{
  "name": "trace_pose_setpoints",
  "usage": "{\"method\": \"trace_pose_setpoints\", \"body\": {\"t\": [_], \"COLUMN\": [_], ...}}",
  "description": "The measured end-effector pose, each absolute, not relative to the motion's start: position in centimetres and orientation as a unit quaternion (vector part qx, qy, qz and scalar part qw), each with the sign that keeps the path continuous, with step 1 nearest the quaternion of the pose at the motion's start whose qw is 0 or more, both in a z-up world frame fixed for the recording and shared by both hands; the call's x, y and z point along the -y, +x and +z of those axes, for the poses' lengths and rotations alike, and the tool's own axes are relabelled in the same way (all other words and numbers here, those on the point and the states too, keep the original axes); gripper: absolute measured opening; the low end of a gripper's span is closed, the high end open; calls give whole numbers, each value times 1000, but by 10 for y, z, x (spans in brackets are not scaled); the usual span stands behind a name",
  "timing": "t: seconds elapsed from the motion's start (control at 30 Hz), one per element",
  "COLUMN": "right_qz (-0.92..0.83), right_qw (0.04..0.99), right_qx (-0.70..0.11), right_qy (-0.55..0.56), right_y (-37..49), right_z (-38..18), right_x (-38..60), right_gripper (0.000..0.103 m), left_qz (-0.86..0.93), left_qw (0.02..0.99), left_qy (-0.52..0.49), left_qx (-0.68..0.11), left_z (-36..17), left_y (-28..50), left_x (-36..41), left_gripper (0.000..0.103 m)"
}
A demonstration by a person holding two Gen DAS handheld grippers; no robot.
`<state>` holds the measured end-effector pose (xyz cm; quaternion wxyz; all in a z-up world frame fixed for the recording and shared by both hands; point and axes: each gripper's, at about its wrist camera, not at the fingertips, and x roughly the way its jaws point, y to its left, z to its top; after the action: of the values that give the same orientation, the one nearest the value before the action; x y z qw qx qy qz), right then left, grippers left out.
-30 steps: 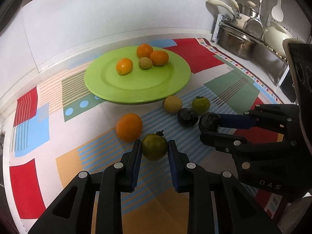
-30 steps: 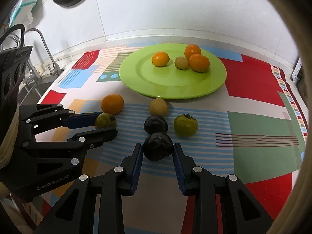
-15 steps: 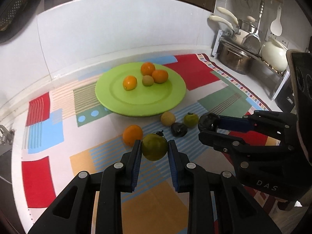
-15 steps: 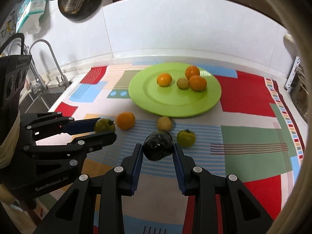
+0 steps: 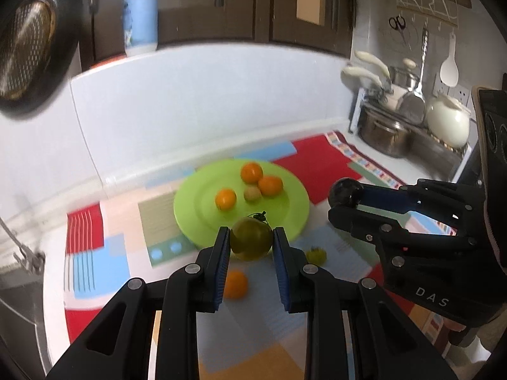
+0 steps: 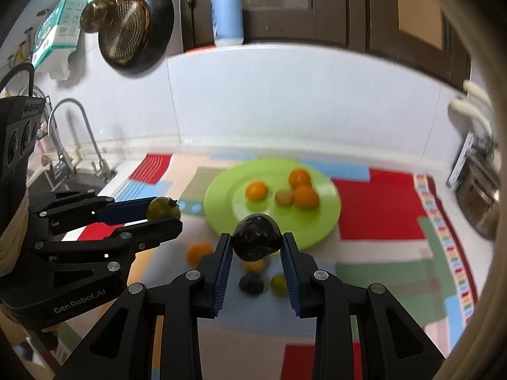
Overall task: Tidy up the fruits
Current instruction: 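Carry both fruits over the green plate and open both tools to release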
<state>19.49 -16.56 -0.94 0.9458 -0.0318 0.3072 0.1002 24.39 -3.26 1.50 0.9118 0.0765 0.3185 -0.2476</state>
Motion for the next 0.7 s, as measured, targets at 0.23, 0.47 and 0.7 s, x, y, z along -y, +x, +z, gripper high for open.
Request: {"method": "trace_pose_setpoints", "body": {"t": [0.23,0.47,0.7], "right_qz": [92,102,116], "right_qw": [956,957,951], "right_qx": [-276,-267,-281], "right_qy": [-49,-50,-52], "right_y": [225,266,310], "right_z": [17,31,30], "right_x": [171,173,174], "right_gripper": [33,32,32], "left_qz": [-243,-238,-237], "left_qw": [920,922,916], "left_qy": [73,74,69], "left_qx": [-300,-296,-315], "left_z": [37,44,33], "left_y": [279,314,353], "left_x": [38,42,45], "left_gripper": [27,27,27]}}
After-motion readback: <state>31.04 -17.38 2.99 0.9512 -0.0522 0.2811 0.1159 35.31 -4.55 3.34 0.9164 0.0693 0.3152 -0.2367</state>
